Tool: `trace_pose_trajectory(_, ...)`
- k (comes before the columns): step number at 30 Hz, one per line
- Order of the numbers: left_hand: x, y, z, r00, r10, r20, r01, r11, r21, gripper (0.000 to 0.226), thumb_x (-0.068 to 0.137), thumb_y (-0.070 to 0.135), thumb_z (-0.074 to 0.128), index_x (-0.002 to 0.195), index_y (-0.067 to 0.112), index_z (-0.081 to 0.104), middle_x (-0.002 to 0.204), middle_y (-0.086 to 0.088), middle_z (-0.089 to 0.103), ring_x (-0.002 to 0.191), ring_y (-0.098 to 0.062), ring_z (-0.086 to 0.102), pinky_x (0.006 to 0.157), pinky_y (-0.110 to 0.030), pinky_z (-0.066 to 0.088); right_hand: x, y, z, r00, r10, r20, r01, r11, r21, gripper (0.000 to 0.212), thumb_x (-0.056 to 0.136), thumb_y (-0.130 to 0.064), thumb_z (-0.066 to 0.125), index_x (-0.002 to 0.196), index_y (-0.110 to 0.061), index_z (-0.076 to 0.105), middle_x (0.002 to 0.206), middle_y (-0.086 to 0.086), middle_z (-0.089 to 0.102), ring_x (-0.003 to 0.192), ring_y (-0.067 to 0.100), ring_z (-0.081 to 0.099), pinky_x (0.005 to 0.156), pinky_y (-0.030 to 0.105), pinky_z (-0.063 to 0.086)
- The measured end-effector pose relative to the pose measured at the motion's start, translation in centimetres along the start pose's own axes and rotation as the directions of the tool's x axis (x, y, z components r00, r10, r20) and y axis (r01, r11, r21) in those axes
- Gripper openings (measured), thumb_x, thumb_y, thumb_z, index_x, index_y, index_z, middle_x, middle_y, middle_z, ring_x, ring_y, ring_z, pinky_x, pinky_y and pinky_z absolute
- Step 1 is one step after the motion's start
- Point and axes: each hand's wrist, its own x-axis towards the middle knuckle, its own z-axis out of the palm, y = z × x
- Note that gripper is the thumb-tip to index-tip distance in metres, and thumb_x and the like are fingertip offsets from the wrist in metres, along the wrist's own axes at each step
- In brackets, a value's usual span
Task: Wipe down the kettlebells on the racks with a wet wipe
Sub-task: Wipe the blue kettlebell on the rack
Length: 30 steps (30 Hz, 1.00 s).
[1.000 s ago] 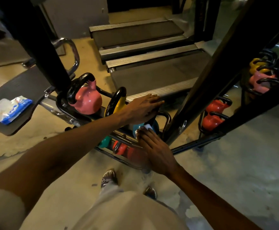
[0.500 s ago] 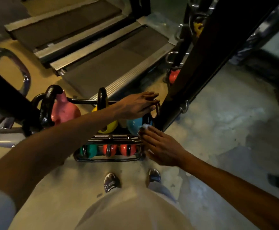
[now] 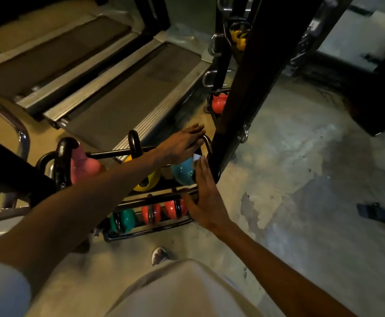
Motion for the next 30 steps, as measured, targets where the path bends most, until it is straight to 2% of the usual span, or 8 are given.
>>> trace_pose_trajectory(4,-0.4,1.7,-0.8,0.997,-0.058,0.052,0.061,0.997,-0.050,0.065,0.107,0.043,0.030,0.153,0.001,0.048,0.168,-0.018,0.029,0.160,-0.029,0.017,0.127,-0.035,0.014,0.8,-2.3,-0.7,0.926,0.376,-0.009,-0.304,0.763,0.571,0.075,0.097,-0.035,0.065,0.163,-0.029,0.030,0.165,-0.004,0.038,0.151,0.014,0.037,0.119,0.034,0.040)
trace_pose_trajectory(9,-0.4,1.4,0.2,0.996,-0.077,0.046,0.077,0.997,0.008,0.071,0.106,0.048,0.025,0.159,0.003,0.039,0.170,-0.016,0.027,0.161,-0.029,0.015,0.130,-0.047,0.019,2.5,-3.6,-3.6,0.857,0.498,0.129,-0.355,0.392,0.849,0.034,0.112,-0.031,0.040,0.133,-0.020,0.064,0.125,-0.011,0.073,0.125,0.005,0.063,0.098,0.020,0.053)
trace_pose_trajectory(11,-0.6,1.5,0.3,0.998,-0.060,0.012,0.060,0.998,0.001,0.068,0.107,0.046,0.026,0.159,0.005,0.040,0.171,-0.013,0.026,0.161,-0.027,0.013,0.130,-0.046,0.019,1.9,-3.2,-3.6,0.828,0.536,0.167,-0.400,0.354,0.845,0.040,0.113,-0.036,0.031,0.132,-0.021,0.062,0.124,-0.010,0.073,0.125,0.007,0.063,0.090,0.016,0.052)
trace_pose_trajectory(15,-1.3,0.7,0.6,0.999,0.000,-0.032,0.001,1.000,0.005,0.061,0.113,0.043,0.028,0.162,0.007,0.035,0.171,-0.011,0.026,0.161,-0.025,0.012,0.130,-0.042,0.018,2.6,-4.1,-4.6,0.776,0.615,0.144,-0.429,0.346,0.834,0.067,0.110,-0.052,0.025,0.152,-0.004,0.047,0.155,0.011,0.053,0.140,0.019,0.051,0.107,0.026,0.043)
trace_pose_trajectory(19,-0.6,-0.5,0.1,0.997,0.075,0.009,-0.075,0.996,0.043,0.059,0.114,0.041,0.031,0.162,0.007,0.034,0.171,-0.009,0.026,0.161,-0.024,0.012,0.129,-0.037,0.014,1.7,-5.8,-1.9,0.809,0.587,0.025,-0.338,0.431,0.837,0.044,0.114,-0.038,0.025,0.131,-0.022,0.062,0.117,-0.013,0.075,0.111,-0.004,0.068,0.083,0.012,0.053)
trace_pose_trajectory(22,-0.2,-1.9,-0.2,0.982,0.184,0.041,-0.186,0.981,0.055,0.057,0.113,0.040,0.032,0.161,0.010,0.037,0.170,-0.008,0.031,0.161,-0.024,0.015,0.128,-0.038,0.017,0.9,-6.0,1.8,0.798,0.581,-0.159,-0.381,0.690,0.615,0.049,0.112,-0.039,0.039,0.160,-0.025,0.039,0.160,-0.007,0.045,0.144,0.005,0.043,0.116,0.028,0.043)
trace_pose_trajectory(25,0.5,-2.9,-0.8,0.958,0.271,0.092,-0.273,0.962,0.008,0.060,0.109,0.044,0.032,0.156,0.009,0.046,0.164,-0.010,0.042,0.158,-0.024,0.027,0.128,-0.040,0.026,0.5,-5.5,4.3,0.908,0.340,-0.246,-0.375,0.920,-0.111,0.071,0.110,-0.047,0.039,0.168,-0.022,0.005,0.175,-0.006,0.001,0.160,0.010,0.001,0.128,0.032,0.017)
trace_pose_trajectory(30,1.5,-4.0,-1.8,0.912,0.397,0.098,-0.398,0.917,-0.011,0.046,0.111,0.029,0.047,0.149,0.003,0.055,0.156,-0.015,0.052,0.151,-0.026,0.040,0.125,-0.034,0.028,-0.4,-3.9,4.7,0.982,0.167,-0.084,-0.169,0.602,-0.781,0.084,0.108,-0.060,0.029,0.165,-0.003,0.005,0.173,0.017,-0.003,0.161,0.028,-0.010,0.131,0.048,0.005)
